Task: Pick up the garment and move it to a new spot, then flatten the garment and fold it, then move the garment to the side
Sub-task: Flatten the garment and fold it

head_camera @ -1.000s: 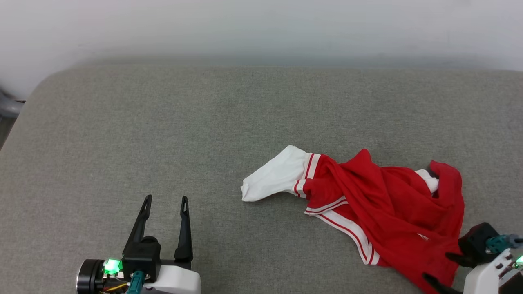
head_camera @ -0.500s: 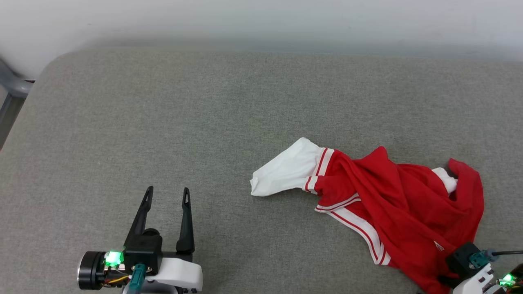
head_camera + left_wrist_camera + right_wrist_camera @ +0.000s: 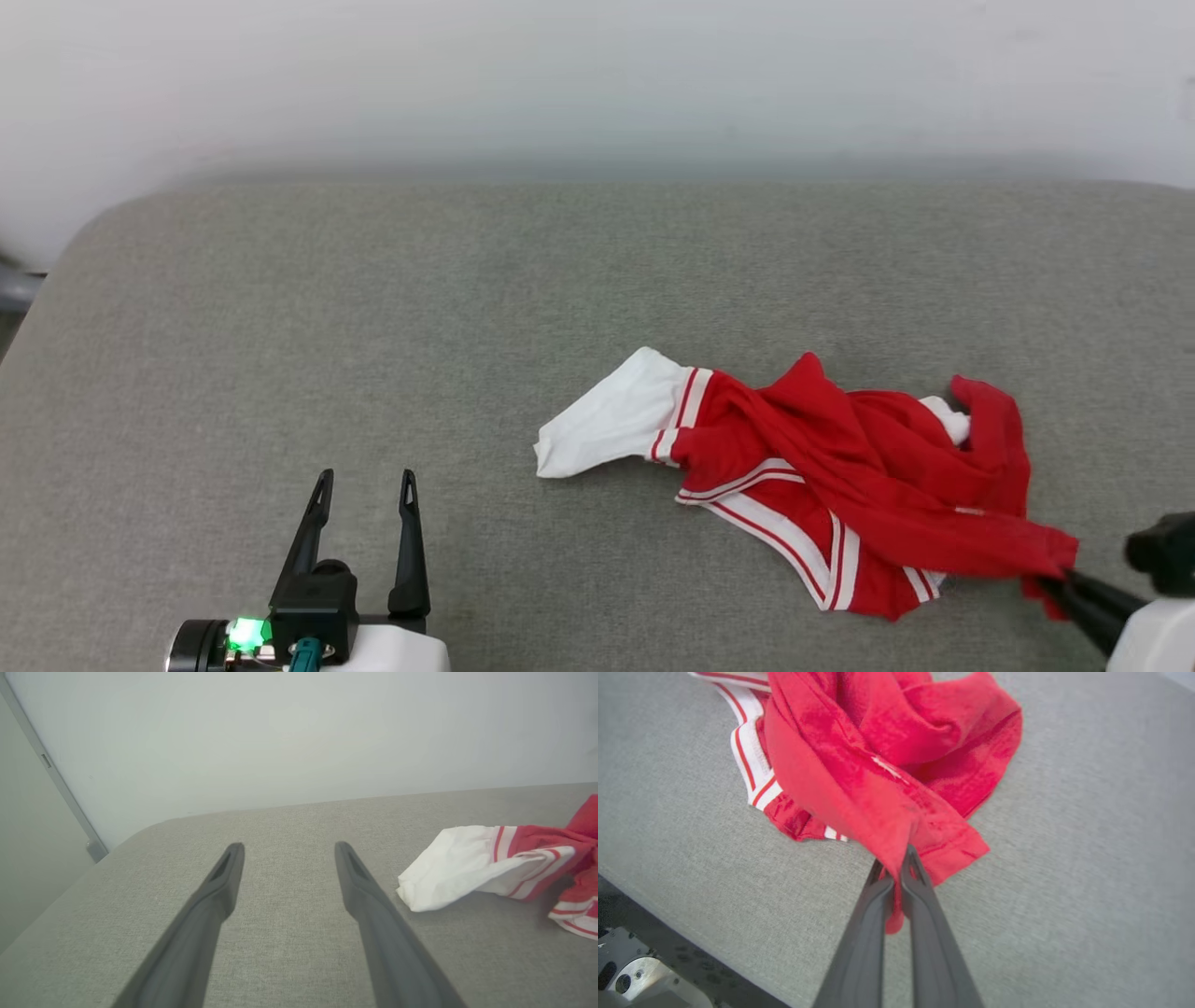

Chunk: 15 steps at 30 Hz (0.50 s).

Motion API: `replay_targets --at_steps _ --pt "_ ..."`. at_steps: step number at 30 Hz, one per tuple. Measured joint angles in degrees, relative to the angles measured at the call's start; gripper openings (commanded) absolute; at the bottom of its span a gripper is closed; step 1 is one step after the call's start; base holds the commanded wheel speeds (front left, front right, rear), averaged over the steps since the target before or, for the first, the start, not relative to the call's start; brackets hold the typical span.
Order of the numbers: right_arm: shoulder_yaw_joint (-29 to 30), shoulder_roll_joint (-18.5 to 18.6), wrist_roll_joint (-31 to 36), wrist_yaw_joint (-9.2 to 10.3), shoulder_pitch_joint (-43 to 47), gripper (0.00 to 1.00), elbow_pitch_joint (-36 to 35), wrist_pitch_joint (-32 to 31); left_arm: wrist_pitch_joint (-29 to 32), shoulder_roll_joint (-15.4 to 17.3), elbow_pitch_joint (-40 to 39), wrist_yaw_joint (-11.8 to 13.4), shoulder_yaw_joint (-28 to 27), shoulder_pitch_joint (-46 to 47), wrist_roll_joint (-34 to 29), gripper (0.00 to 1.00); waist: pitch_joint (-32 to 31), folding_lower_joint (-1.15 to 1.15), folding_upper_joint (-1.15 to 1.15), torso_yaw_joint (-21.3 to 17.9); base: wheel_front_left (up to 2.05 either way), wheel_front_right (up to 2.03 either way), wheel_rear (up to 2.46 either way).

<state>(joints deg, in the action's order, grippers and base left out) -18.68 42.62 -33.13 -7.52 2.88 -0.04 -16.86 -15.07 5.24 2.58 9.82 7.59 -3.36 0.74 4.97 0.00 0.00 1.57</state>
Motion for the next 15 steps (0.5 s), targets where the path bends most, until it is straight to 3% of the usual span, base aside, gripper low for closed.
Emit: replay_targets --at_steps 8,15 --pt "15.5 -2.0 4.4 0.0 4.1 0.0 -9.6 -0.9 0.0 0.3 -0.7 0.0 0.0 -0.7 0.0 1.0 -1.2 0.0 0.0 -1.6 0.0 0.0 0.0" --pt "20.2 -3.4 6.2 0.0 1.0 0.0 -15.2 -3.1 0.0 0.6 -1.4 -0.1 0.5 0.1 -0.2 1.0 0.6 0.0 0.0 -0.4 0.0 0.0 0.0"
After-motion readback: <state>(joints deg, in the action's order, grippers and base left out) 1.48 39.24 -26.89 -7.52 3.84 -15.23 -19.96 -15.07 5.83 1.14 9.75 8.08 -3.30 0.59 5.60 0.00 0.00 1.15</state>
